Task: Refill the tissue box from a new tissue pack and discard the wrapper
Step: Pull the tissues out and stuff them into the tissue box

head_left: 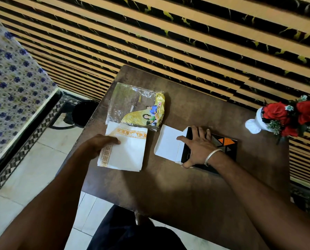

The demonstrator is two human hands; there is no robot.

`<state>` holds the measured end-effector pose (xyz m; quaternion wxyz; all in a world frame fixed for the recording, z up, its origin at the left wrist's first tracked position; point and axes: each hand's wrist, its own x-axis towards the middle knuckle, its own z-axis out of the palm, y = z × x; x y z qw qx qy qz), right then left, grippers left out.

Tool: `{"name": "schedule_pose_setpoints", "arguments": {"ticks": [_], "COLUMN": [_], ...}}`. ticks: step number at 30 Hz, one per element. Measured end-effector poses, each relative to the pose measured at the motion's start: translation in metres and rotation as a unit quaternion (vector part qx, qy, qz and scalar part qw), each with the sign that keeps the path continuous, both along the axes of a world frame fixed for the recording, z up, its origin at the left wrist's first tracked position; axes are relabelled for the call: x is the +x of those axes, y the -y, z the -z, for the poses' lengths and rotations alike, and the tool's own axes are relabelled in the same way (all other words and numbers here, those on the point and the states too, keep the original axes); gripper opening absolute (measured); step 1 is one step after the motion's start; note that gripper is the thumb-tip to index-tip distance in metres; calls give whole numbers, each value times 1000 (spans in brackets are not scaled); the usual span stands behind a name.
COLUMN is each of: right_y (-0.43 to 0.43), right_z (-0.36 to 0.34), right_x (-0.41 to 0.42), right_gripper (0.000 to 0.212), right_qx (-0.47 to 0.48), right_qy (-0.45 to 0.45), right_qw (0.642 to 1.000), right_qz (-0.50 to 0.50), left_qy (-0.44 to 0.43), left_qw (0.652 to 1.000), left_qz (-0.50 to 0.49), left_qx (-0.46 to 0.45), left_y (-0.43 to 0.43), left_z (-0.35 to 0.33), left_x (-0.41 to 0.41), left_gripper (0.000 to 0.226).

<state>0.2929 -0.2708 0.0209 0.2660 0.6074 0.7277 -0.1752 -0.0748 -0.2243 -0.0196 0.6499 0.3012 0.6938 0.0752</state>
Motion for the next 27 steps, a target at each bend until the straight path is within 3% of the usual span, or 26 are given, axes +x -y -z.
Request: {"name": "schedule_pose_setpoints", "arguments": {"ticks": [7,11,14,16,19,22,23,25,27], "right_y": [0,1,0,1,0,1,1,1,2], "right_z": [1,1,2,2,2,3,3,2,1], "right_x": [1,1,2,2,3,3,3,3,2], "right_gripper": [115,115,115,115,116,116,116,115,112], "right_qx": [0,0,2,2,0,7,10,15,18], "right_qy": [-5,-7,-10,-12,-12,-20,-24,-32,-40], "right_qw": [1000,1000,1000,1000,1000,1000,1000,999,999], "right_qz": [0,-2,1,4,1,3,5,6,8], "left_qy": [100,149,177,202,252,328,351,365,381], "left_qw": [992,985,980,977,965,934,922,907,905], "left_qz": [83,84,85,69,-20,-89,-112,-161,-144], "left_qx": [-13,-5,1,12,66,113,121,138,122], "left_y": [-4,-2,-1,0,6,13,14,13,14], "left_z": [-5,-5,-3,1,5,10,12,17,17], "left_x": [-12,-13,-16,-19,-26,-30,-28,-21,-10], "left_gripper": [56,48,54,56,31,40,29,26,12]}}
